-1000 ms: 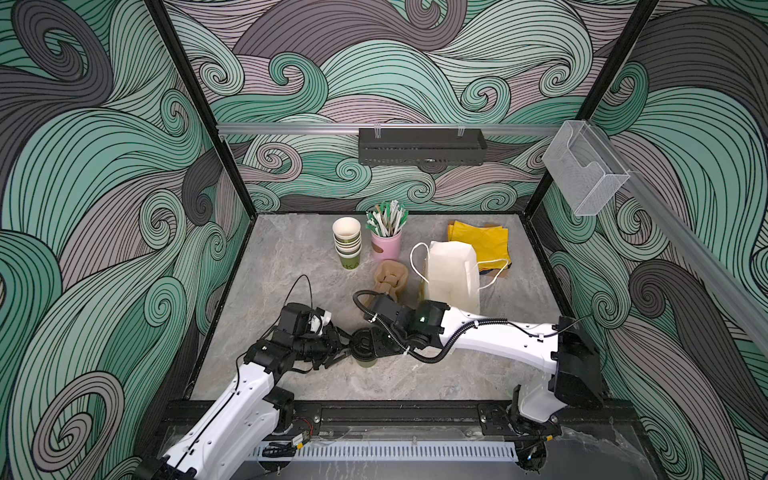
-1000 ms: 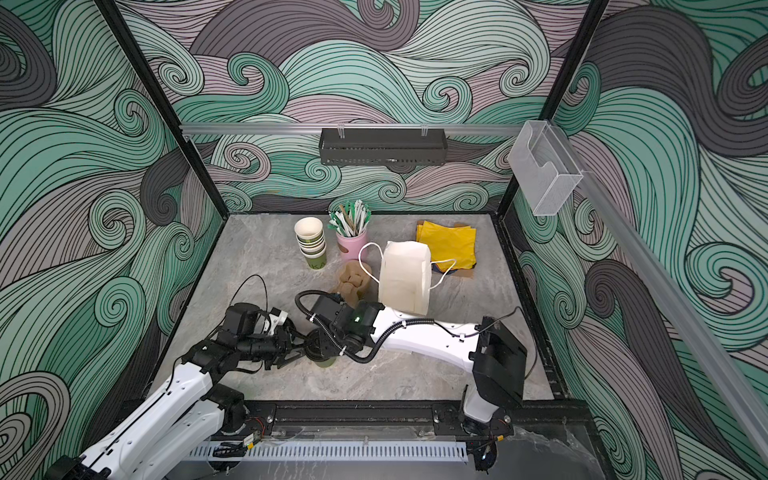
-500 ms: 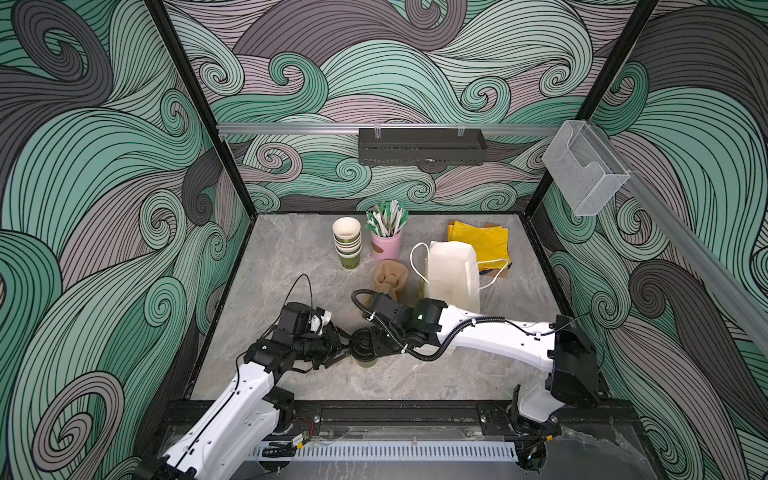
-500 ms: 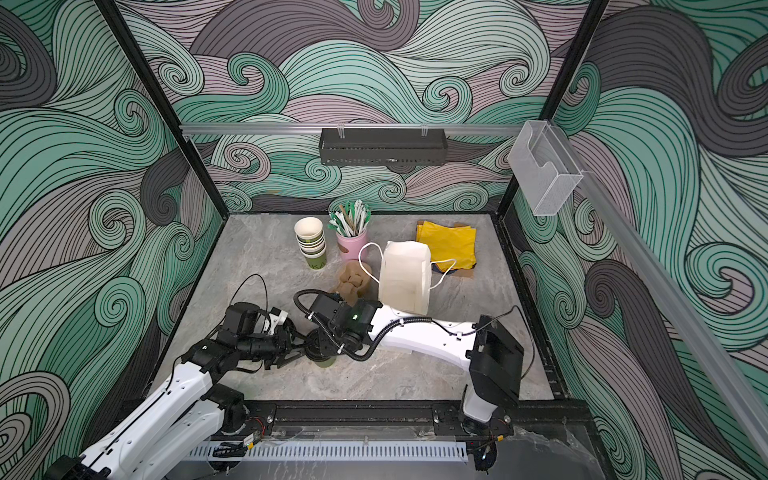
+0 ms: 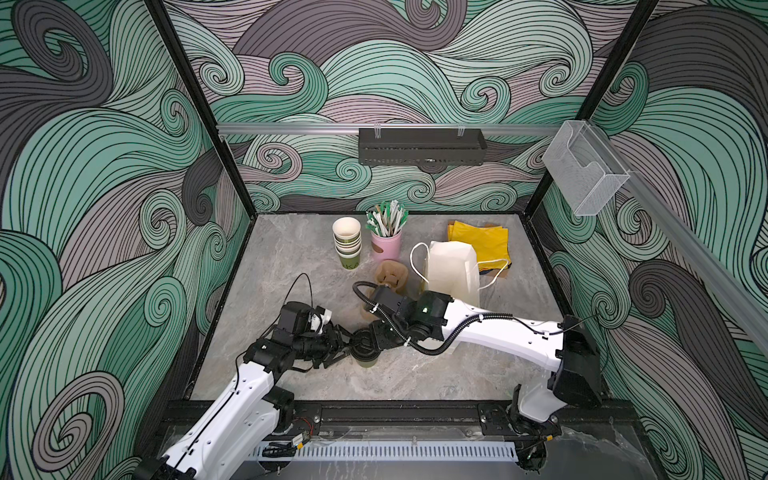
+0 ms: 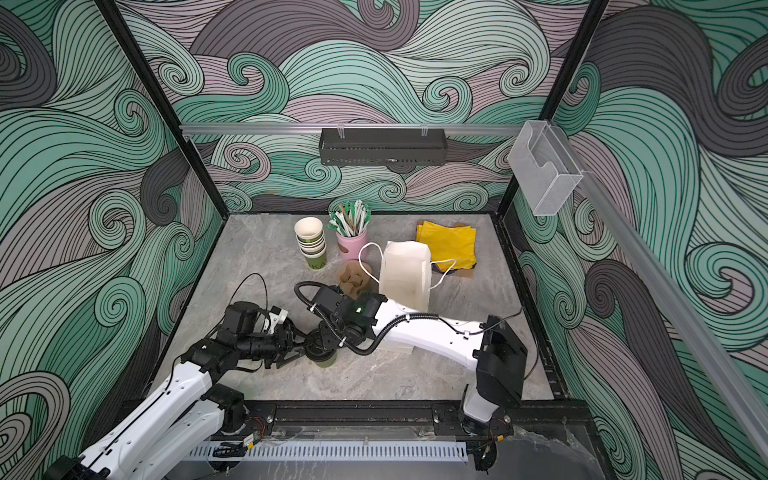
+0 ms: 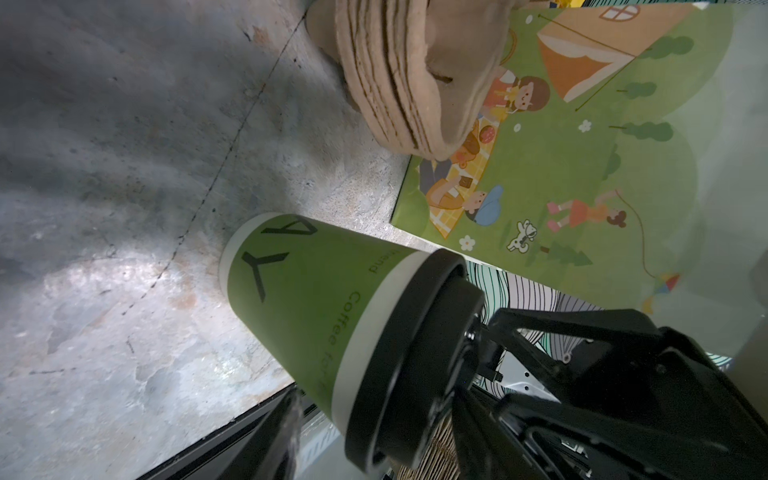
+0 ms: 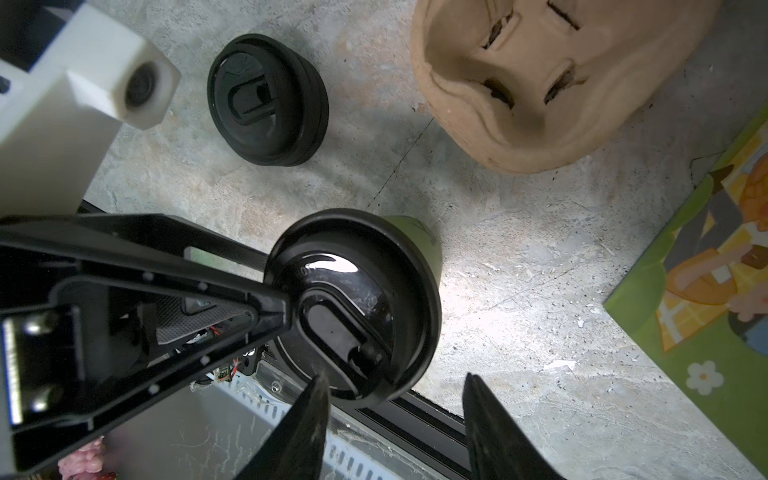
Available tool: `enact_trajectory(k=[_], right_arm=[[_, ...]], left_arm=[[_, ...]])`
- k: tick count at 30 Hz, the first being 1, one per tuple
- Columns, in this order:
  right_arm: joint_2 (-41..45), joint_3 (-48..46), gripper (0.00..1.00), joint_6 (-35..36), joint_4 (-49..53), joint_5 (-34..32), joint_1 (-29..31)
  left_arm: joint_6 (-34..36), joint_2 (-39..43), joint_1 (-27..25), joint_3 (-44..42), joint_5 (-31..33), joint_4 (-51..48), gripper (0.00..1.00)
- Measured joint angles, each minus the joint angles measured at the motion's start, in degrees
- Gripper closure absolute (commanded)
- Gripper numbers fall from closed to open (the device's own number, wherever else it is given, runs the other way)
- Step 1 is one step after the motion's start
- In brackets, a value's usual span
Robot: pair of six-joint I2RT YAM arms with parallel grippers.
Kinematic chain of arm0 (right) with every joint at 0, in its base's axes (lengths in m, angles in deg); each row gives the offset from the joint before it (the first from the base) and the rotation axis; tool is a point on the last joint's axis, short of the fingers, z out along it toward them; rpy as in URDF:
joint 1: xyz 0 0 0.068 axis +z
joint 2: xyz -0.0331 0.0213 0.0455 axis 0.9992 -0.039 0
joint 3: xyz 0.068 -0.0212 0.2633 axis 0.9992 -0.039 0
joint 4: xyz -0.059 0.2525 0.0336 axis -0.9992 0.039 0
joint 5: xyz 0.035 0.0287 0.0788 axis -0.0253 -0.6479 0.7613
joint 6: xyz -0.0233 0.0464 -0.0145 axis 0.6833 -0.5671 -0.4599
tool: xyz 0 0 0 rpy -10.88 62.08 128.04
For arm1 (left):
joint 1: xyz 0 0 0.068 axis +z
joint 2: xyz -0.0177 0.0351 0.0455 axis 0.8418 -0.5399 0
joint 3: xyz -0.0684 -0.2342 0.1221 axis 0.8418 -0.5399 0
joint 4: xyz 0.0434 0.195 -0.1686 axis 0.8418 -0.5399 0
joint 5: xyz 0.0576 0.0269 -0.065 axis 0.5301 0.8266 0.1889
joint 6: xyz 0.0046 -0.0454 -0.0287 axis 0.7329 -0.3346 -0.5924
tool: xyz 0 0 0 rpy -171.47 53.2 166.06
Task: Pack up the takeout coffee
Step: 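Keep pressing the lid rim with the right gripper while the left grips the cup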
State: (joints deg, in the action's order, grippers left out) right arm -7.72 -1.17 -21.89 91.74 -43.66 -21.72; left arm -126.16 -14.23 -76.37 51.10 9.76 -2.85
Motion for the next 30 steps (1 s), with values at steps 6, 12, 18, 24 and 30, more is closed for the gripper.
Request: enact_trajectory(k=[6,12,18,24,30], right_arm=[[1.5,-1.2,0.48,0.3,-0.8,0.2,0.0],[2.6,-2.3,0.44,0.7,-1.9,0.4,-0.1],[2.6,-2.3,0.47,0.9,-2.6,1.0,-0.5],[2.6,-2.3,0.52,1.1,-2.7,1.9,-1.4],[2.1,-2.3,0.59,1.1,-2.6,2.8,-1.7]], left_arm=[[0.4,0.2,0.0,1.6,-0.8,0.4,0.28],[2.9,1.3,0.0,4.3,0.6,-3.0,0.31],[4.7,2.1,-0.6,6.8,4.2,-8.3,0.42],[5.8,2.2,-4.2,10.8,9.8,-13.6,0.5],[6.1,0.6,-8.9,12.3,14.5,-15.2,0.58]])
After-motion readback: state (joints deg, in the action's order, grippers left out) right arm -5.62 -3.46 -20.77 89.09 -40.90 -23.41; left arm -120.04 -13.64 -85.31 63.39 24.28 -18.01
